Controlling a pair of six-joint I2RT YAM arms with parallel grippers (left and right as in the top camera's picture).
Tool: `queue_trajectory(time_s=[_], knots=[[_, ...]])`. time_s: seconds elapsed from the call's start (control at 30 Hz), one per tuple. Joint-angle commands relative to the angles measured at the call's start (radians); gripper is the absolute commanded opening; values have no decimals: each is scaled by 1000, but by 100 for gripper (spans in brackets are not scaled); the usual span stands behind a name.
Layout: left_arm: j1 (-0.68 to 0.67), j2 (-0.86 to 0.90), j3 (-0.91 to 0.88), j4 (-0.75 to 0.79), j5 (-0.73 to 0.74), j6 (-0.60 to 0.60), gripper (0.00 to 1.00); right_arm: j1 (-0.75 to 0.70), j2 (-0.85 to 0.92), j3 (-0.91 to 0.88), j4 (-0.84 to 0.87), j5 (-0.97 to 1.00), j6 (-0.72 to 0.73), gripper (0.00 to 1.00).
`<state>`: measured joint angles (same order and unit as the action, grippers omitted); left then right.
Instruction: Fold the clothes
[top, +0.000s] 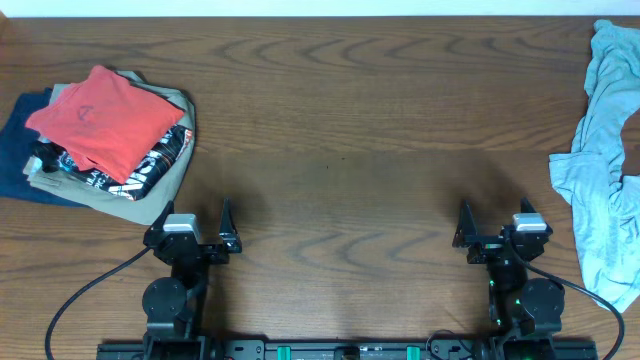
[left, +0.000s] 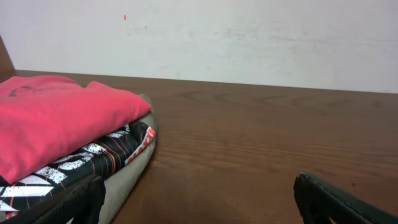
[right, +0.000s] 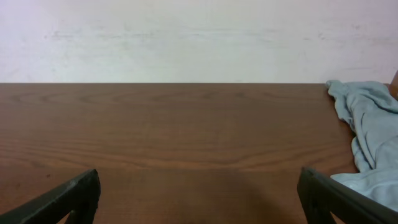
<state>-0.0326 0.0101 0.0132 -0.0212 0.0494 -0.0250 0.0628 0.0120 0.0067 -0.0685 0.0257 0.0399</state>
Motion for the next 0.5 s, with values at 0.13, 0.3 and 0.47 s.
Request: queue_trajectory(time_s=[0.13, 0.3, 0.47], knots=[[5, -6, -9, -46, -6, 14, 98, -8, -4, -1, -4, -3, -14, 99], [5, -6, -9, -46, -6, 14, 98, -8, -4, -1, -4, -3, -14, 99], [5, -6, -9, -46, -6, 14, 98, -8, -4, -2, -4, -3, -14, 99]])
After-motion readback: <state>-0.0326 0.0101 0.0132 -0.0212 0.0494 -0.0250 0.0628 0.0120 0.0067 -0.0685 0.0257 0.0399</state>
